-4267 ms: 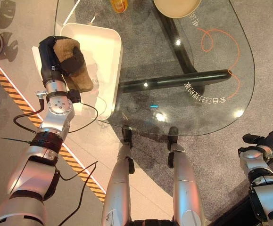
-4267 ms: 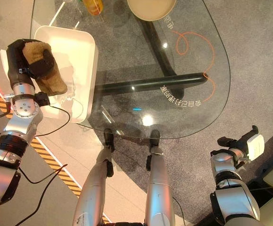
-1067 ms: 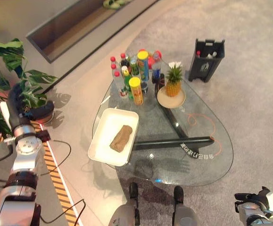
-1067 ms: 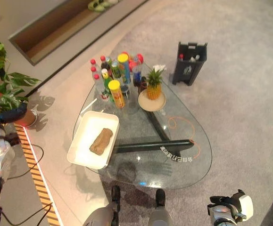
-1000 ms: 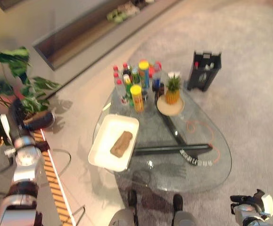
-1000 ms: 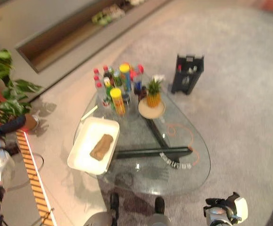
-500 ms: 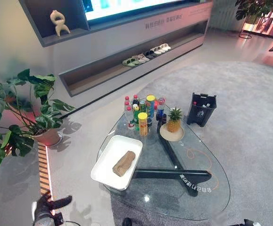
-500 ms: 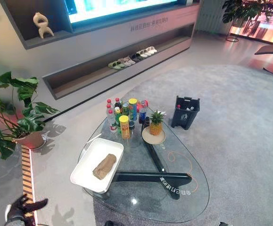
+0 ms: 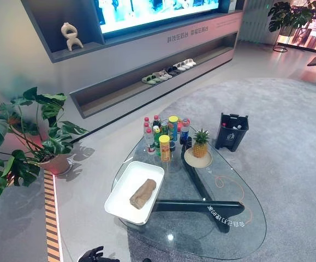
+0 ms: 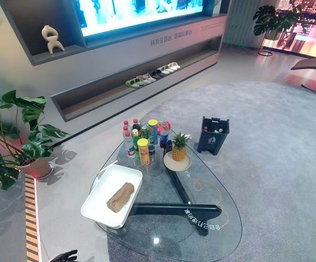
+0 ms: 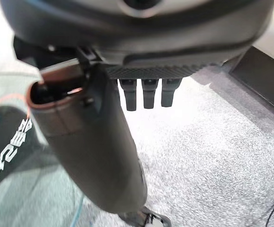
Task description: Wipe the table with a cloth and put it in the basket.
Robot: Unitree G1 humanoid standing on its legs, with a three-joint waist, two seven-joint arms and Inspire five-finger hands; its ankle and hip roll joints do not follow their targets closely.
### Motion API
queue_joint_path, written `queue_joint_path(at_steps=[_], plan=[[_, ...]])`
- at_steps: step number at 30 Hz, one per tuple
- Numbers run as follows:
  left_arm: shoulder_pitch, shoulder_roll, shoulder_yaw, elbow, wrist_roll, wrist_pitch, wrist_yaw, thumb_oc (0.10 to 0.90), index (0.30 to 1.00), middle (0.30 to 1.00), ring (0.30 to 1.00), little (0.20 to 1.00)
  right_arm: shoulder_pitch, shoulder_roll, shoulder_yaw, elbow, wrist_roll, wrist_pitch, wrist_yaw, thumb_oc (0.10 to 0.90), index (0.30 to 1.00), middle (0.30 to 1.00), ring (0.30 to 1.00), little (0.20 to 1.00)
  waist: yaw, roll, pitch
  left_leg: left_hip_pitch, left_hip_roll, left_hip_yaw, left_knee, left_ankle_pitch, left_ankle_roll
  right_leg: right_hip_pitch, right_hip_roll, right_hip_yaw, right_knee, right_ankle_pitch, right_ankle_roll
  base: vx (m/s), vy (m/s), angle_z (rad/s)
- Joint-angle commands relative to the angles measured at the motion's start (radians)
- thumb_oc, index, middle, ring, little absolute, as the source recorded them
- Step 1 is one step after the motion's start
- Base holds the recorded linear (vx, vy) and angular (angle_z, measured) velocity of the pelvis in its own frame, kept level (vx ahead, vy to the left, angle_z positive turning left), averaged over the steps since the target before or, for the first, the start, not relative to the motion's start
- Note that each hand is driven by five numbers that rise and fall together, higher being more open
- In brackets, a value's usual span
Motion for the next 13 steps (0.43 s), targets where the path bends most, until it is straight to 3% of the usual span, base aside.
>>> queue_joint_path(at_steps=[1,13], plan=[[-0.084,0.043,-0.019,0.048,0.056,0.020,-0.038,0.800,0.900,0.900,0.900,0.900,-0.063,-0.004,0.031,0.027,-0.058,-0.005,-0.012,0.800,0.900,0.900,0.900,0.900,0.006,-0.033,0.028,0.077,0.004,0.018,0.007,-0.113,-0.011,0.011,-0.036,-0.019,0.005,0.015,0.034,0.00,0.000,0.00],[-0.094,0.032,-0.035,0.081,0.068,0.085,-0.026,0.800,0.900,0.900,0.900,0.900,-0.079,0.005,0.061,0.020,-0.082,-0.023,0.019,0.800,0.900,0.900,0.900,0.900,0.006,-0.036,0.027,0.090,0.011,0.023,0.007,-0.119,-0.012,0.019,-0.046,-0.030,0.005,0.014,0.039,0.01,-0.001,-0.01]])
